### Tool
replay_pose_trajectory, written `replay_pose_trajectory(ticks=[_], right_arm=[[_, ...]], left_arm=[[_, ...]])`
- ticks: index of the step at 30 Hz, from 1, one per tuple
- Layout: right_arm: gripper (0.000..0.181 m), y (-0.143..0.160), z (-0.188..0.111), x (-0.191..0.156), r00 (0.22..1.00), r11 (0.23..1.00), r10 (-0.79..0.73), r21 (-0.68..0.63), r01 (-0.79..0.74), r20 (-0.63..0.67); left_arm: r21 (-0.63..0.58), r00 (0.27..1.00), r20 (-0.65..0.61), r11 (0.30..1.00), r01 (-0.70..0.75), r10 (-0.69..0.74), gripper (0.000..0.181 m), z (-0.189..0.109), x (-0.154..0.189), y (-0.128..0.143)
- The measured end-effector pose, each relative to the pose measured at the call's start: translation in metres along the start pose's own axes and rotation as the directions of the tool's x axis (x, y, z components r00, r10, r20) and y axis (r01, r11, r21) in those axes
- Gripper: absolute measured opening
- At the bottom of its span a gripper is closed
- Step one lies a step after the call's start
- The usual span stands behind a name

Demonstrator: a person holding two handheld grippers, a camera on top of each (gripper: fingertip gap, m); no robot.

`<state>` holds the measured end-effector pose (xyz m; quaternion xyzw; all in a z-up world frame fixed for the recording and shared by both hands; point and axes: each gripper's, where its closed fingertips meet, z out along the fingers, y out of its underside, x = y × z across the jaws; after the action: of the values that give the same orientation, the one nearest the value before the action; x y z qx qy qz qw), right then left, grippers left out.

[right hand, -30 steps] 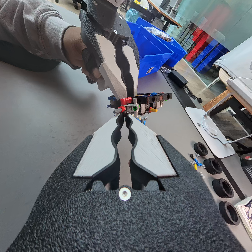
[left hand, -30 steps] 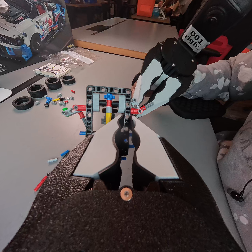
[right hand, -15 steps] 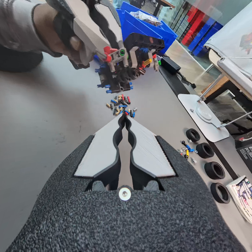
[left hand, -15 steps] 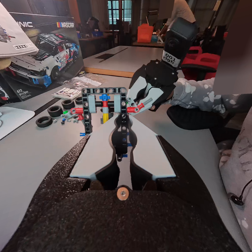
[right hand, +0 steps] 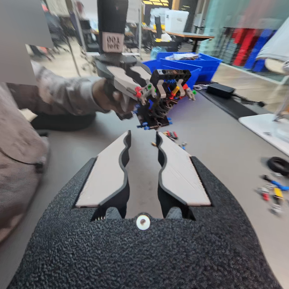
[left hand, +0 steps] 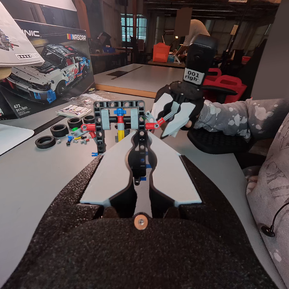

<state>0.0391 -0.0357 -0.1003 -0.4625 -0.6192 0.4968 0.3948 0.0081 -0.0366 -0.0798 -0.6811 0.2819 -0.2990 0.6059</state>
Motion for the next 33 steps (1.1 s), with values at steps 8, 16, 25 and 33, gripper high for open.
replay_pose_trajectory(ticks=[8, 16, 25, 33], right_arm=[[0.028, -0.046, 0.001, -0.027, 0.769, 0.792, 0.444, 0.201, -0.577, 0.460], [0.017, -0.042, 0.007, -0.022, 0.662, 0.698, 0.539, 0.164, -0.697, 0.522], [0.008, -0.034, 0.014, -0.024, 0.737, 0.763, 0.497, 0.175, -0.623, 0.458], [0.005, -0.047, 0.004, -0.025, 0.783, 0.788, 0.392, 0.263, -0.557, 0.483]], left_arm=[[0.071, 0.995, -0.071, 0.995, -0.067, 0.073, 0.007, 0.006, 0.022, -0.002], [0.080, 0.983, -0.047, 0.981, -0.175, 0.179, 0.007, 0.005, 0.024, -0.002], [0.027, 0.980, -0.032, 0.981, -0.194, 0.195, 0.007, 0.011, 0.027, 0.009], [0.084, 0.995, -0.103, 0.996, 0.002, 0.007, 0.007, 0.009, 0.032, -0.006]])
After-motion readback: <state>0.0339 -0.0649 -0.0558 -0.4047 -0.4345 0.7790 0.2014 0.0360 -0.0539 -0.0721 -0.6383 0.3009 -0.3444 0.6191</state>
